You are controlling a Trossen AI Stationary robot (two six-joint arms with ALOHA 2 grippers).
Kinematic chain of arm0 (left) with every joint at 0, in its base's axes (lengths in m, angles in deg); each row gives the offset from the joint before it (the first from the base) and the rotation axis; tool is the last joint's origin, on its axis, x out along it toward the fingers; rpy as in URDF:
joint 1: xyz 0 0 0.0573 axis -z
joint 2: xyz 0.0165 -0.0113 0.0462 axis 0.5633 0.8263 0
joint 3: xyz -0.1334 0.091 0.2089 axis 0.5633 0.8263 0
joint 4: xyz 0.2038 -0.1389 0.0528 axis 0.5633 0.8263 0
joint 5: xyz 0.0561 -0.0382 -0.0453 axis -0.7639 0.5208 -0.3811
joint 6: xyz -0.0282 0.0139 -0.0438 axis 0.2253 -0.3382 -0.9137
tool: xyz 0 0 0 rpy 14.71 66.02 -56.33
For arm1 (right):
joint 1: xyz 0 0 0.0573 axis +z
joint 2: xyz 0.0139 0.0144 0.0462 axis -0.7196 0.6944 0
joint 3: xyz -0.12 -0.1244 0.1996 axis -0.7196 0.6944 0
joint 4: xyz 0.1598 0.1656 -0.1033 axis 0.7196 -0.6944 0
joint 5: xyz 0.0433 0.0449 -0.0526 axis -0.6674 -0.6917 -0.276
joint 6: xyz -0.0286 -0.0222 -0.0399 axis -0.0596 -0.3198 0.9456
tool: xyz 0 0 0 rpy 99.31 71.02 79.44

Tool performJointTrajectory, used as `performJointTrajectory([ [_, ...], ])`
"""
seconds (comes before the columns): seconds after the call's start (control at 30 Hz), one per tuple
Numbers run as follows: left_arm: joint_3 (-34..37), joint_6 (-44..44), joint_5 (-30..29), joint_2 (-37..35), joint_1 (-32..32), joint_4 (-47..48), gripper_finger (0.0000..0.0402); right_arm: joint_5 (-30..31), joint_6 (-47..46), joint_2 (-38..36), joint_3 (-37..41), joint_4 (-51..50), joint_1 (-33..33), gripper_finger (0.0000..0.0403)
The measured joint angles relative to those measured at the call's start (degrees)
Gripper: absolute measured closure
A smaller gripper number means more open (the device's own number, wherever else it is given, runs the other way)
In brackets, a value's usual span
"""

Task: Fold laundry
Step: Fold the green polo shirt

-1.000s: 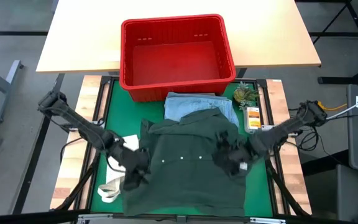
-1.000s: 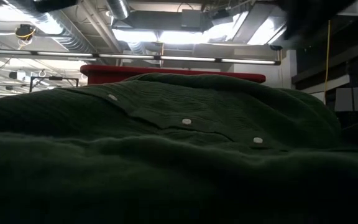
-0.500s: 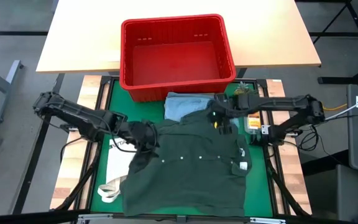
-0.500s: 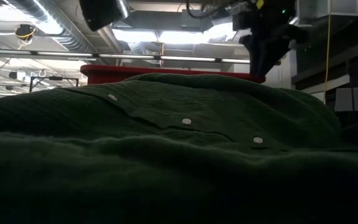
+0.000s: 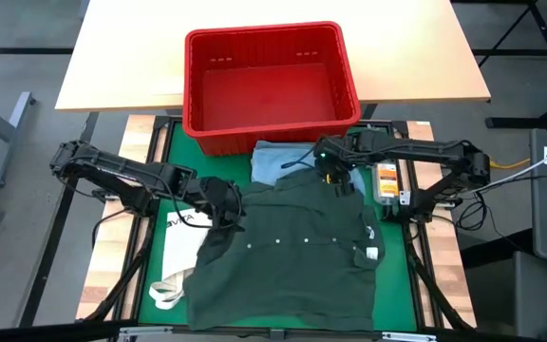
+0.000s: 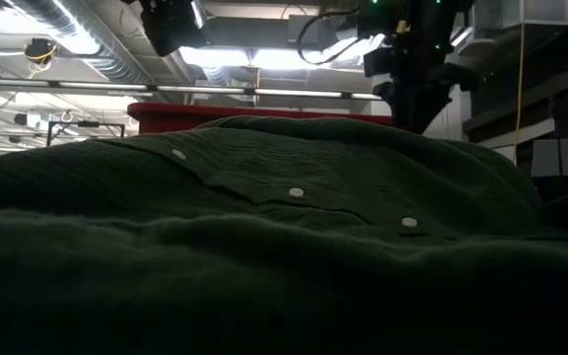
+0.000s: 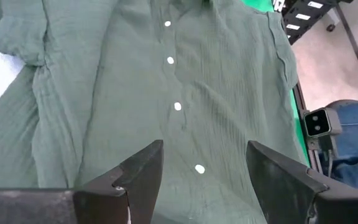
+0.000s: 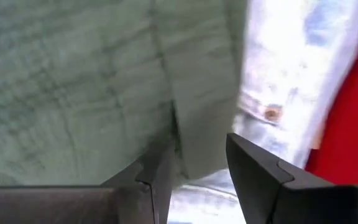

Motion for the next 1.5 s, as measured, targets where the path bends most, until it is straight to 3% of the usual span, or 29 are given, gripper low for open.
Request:
performJointTrajectory([
  [0.13, 0.0, 0.02, 0.01, 0.02, 0.0, 0.26, 0.0179, -2.43, 1.45, 0.68, 1.93, 1.23, 0.09, 0.0256],
  [0.5, 0.0, 5.87, -0.18, 0.04, 0.11, 0.45, 0.0179, 0.74, 1.24, 1.4, 5.48, 4.06, 0.11, 0.0262],
  [0.83, 0.0, 5.53, -1.84, 0.04, 0.11, 0.43, 0.0179, 0.69, 1.22, 1.4, 5.56, 3.97, 0.11, 0.0394],
  [1.0, 0.0, 4.52, -11.11, 0.04, -0.16, 3.33, 0.0179, 0.73, 1.17, 1.38, 4.92, 2.55, 0.11, 0.0381],
  [1.1, 0.0, 4.34, -15.0, 0.04, -1.38, 9.51, 0.0179, 1.07, 1.15, 1.31, 2.91, 0.91, 0.11, 0.0395],
  [1.27, 2.18, 3.92, -16.24, 0.04, -3.9, 17.62, 0.0179, 4.33, 0.73, 1.29, -0.99, -1.5, 0.11, 0.0393],
  [1.5, 13.23, 3.94, -17.23, 0.08, -6.53, 14.56, 0.0179, 6.67, 0.51, 1.23, -5.5, -5.4, 0.12, 0.0397],
])
